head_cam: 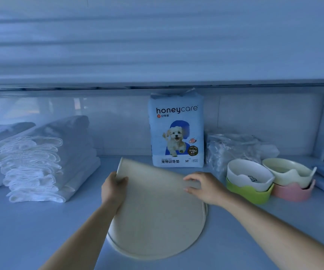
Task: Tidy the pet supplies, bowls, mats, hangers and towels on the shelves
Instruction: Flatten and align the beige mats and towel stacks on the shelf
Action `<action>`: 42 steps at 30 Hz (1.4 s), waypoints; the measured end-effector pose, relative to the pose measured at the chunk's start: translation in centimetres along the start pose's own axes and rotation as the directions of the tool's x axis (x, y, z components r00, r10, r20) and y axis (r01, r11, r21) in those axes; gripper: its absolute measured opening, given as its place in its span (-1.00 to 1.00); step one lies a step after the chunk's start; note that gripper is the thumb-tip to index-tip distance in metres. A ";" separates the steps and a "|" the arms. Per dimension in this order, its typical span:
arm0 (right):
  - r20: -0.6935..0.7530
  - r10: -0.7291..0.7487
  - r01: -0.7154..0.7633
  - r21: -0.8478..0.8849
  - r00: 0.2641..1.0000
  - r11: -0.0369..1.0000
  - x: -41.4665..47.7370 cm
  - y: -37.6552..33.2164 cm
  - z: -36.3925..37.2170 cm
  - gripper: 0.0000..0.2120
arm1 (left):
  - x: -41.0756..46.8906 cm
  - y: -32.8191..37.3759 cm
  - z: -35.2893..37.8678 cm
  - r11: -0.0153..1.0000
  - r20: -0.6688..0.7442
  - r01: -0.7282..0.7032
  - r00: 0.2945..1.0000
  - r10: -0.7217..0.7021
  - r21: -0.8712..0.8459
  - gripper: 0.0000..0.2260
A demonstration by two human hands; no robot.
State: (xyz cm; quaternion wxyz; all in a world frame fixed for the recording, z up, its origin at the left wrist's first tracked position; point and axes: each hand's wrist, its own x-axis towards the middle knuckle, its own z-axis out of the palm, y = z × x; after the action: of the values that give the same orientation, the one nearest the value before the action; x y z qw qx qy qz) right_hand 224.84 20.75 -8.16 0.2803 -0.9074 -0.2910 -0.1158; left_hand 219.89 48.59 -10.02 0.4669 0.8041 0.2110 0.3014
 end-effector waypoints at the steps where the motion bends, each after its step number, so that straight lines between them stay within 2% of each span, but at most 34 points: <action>1: 0.008 0.005 -0.005 0.004 1.000 1.000 0.3 0.4 0.1 -0.65 | 0.2 -0.1 0.4 1.000 -0.001 0.015 1.000 -0.015 0.024 -0.90; 3: 0.023 0.010 -0.010 0.003 1.000 1.000 0.7 1.2 0.8 -0.66 | 0.4 -0.4 1.1 0.986 0.039 0.010 0.999 -0.017 0.166 -0.82; 5: 0.032 0.007 -0.007 -0.002 0.999 1.000 1.0 1.9 1.5 -0.67 | 0.6 -0.9 1.4 0.940 0.147 -0.033 0.989 -0.019 0.338 -0.59; 7: 0.020 -0.010 0.010 -0.008 1.000 1.000 1.2 2.2 2.4 -0.69 | 0.9 -1.3 1.1 0.872 0.226 -0.126 0.974 0.018 0.473 -0.38; 8: 0.001 -0.023 0.023 -0.004 1.000 1.000 1.1 2.3 2.6 -0.71 | 0.7 -1.2 0.7 0.838 0.243 -0.188 0.968 0.068 0.512 -0.35; 11: -0.073 -0.054 0.056 0.031 0.996 0.998 0.8 2.7 3.2 -0.79 | -0.2 -0.4 0.4 0.765 0.325 -0.421 0.900 0.289 0.487 -0.45; 14: -0.119 -0.076 0.080 0.027 0.990 0.996 0.2 3.0 3.3 -0.82 | -2.2 1.1 1.1 0.692 0.524 -0.642 0.734 0.432 0.329 -0.64; 16: -0.136 -0.086 0.090 0.018 0.987 0.996 -0.3 3.1 3.2 -0.83 | -3.6 1.7 1.7 0.656 0.623 -0.713 0.636 0.455 0.248 -0.72; 18: -0.112 -0.120 0.120 -0.001 0.987 0.993 -0.8 2.7 2.9 -0.84 | -4.4 2.0 2.1 0.656 0.672 -0.731 0.581 0.458 0.185 -0.76; 21: -0.014 -0.178 0.178 -0.027 0.984 0.984 -1.3 1.7 2.1 -0.83 | -4.9 2.1 2.3 0.652 0.706 -0.744 0.540 0.458 0.146 -0.79; 24: 0.090 -0.195 0.191 0.049 0.977 0.980 -2.7 1.3 1.7 -0.83 | -5.3 2.2 2.5 0.636 0.737 -0.763 0.496 0.459 0.116 -0.79; 27: 0.174 -0.177 0.156 0.127 0.969 0.980 -4.3 1.5 1.5 -0.74 | -5.8 2.6 2.7 0.638 0.771 -0.766 0.456 0.446 0.084 -0.78; 30: 0.259 -0.128 0.093 0.141 0.957 0.986 -4.5 1.3 1.0 -0.60 | -6.1 2.9 2.6 0.649 0.789 -0.755 0.456 0.412 0.098 -0.74; 34: 0.342 -0.119 0.083 0.119 0.932 0.989 -4.6 1.2 0.9 -0.43 | -6.6 3.0 2.5 0.671 0.808 -0.734 0.457 0.372 0.106 -0.68; 42: 0.288 -0.089 0.032 0.195 0.953 0.980 -4.7 1.0 1.5 -0.66 | -7.0 3.3 2.7 0.671 0.814 -0.732 0.458 0.357 0.118 -0.65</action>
State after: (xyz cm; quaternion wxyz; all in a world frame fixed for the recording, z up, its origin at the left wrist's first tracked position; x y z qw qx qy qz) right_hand 221.74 18.79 -11.50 0.3146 -0.8745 -0.3670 0.0407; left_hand 216.80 41.02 -10.14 0.1805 0.9604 -0.2101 0.0302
